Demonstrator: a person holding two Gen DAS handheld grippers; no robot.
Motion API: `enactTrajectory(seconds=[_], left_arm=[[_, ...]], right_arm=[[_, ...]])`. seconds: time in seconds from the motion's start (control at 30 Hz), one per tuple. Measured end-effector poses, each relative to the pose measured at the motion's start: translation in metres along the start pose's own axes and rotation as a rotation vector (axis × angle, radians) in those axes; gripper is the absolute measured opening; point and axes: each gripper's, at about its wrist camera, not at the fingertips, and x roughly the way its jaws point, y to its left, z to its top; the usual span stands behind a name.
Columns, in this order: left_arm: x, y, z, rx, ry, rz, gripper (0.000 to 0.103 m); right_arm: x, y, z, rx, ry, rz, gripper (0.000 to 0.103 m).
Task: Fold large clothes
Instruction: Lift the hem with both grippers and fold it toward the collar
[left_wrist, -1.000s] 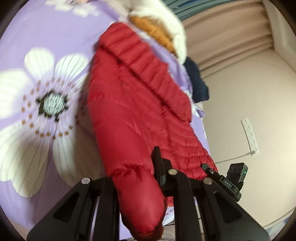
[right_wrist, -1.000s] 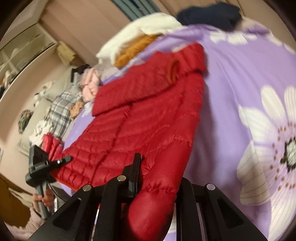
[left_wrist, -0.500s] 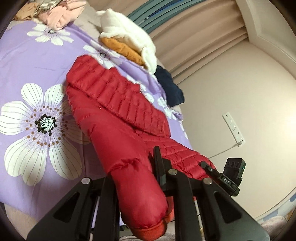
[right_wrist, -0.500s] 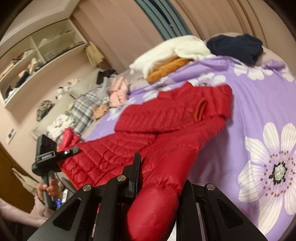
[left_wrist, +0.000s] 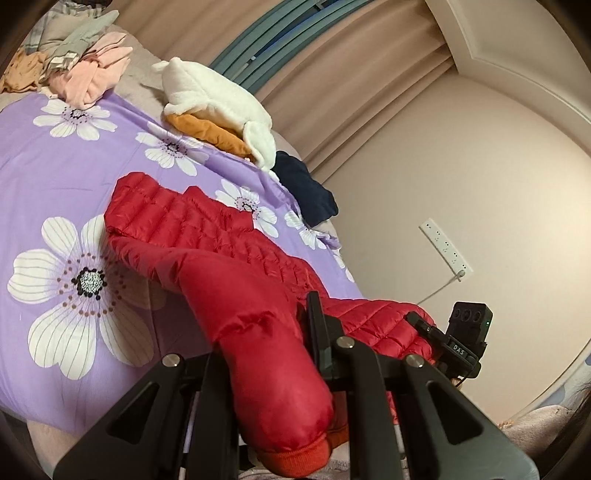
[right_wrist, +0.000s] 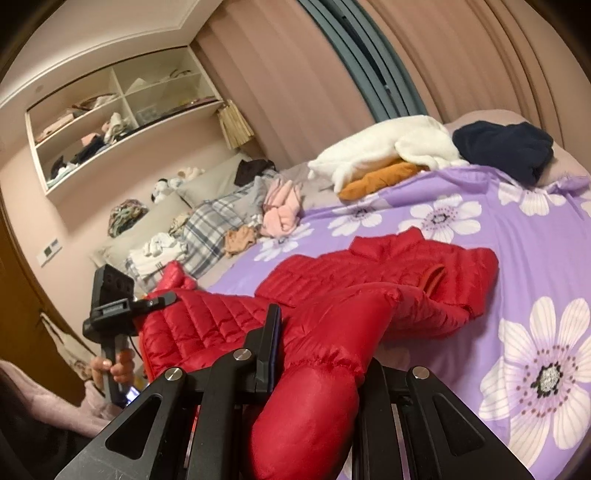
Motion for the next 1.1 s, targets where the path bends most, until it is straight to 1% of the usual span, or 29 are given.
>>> enactTrajectory(seconds=[0.17,0.33,0.57,1.1], left_arm=[[0.004,0.007,0.003,-0.025,0.006,-0.005,0.014],[0.007,0.005,0.005,-0.011,0.014,0.008,0.014],[0.01,0.01,0.012,-0.019,0.012,0.022,0.014],[0.031,0.02,0.037,-0.029,0.013,0.064,0.015]], right_arm=[[0.002,-0.01,0.001,0.031,-0.002,-0.003,0.018],[0.005,-0.013,0.001,0.044,-0.002,0.0,0.018],[0.007,-0.021,0.004,0.08,-0.014,0.013,0.018],[0.023,-0.042,0.026,0.147,-0.02,0.013,0.018]])
